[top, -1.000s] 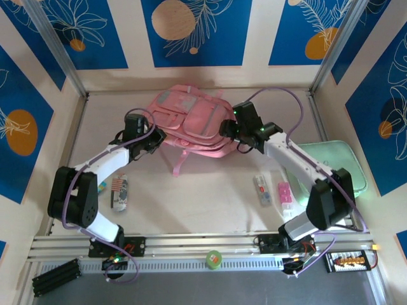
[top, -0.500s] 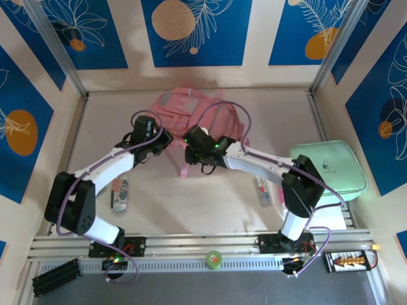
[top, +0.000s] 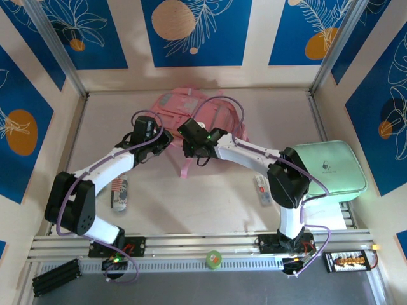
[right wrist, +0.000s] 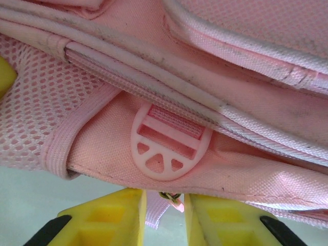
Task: Pack the student bag
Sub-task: Zip the student bag at the top-center of the table.
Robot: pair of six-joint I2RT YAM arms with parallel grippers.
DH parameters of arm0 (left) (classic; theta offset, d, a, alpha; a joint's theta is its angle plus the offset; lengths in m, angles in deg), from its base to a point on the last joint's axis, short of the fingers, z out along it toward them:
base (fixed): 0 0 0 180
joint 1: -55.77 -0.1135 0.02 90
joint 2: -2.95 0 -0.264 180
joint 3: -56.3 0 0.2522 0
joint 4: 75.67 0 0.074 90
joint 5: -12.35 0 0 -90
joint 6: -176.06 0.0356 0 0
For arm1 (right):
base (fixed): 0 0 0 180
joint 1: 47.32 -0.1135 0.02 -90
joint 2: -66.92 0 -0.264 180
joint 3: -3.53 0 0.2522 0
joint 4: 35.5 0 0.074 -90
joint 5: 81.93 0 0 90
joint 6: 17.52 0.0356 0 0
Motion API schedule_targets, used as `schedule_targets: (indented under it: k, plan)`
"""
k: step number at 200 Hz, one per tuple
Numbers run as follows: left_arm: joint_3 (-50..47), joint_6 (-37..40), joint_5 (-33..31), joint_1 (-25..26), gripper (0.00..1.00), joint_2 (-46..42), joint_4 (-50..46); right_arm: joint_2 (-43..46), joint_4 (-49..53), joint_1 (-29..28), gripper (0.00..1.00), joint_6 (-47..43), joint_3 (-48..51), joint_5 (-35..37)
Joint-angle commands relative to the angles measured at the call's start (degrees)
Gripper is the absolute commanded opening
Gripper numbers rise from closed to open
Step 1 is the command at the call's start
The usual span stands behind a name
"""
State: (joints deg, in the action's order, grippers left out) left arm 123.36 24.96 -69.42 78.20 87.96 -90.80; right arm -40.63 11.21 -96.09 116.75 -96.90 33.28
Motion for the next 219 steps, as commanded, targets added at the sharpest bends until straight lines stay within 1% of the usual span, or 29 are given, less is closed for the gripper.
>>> schedule_targets:
  k: [1,40,89,131,147,168,198,219]
  plan:
    - [3.6,2.3,2.0,1.1,0.00,-2.4,3.1,-1.2,1.4,0.3,0.25,1.4,-2.0,2.2]
    - [3.8,2.6,2.0,1.1,0.00,-2.3,2.8,-0.4,2.3,-0.3,0.23,2.4,-1.3,3.3]
    - [4.0,2.8,1.6,1.0,0.00,-2.3,2.4,2.8,2.1,-2.0,0.24,4.0,2.3,2.8]
    - [4.0,2.9,1.6,1.0,0.00,-2.5,2.1,2.0,1.9,-2.2,0.24,3.8,2.5,2.7]
    - [3.9,2.7,1.8,1.1,0.00,-2.6,2.2,1.1,1.3,-2.1,0.27,3.1,2.2,3.0]
    - [3.7,2.6,1.9,1.1,0.00,-2.6,2.3,-0.2,0.8,-2.1,0.28,1.2,1.0,5.1]
    - [4.0,2.7,2.0,1.1,0.00,-2.5,2.1,-1.8,0.1,-1.9,0.28,-1.6,-0.9,7.8]
    - [4.2,2.8,2.1,1.1,0.00,-2.4,1.9,-2.0,-1.9,-1.8,0.27,-3.3,-1.1,7.7]
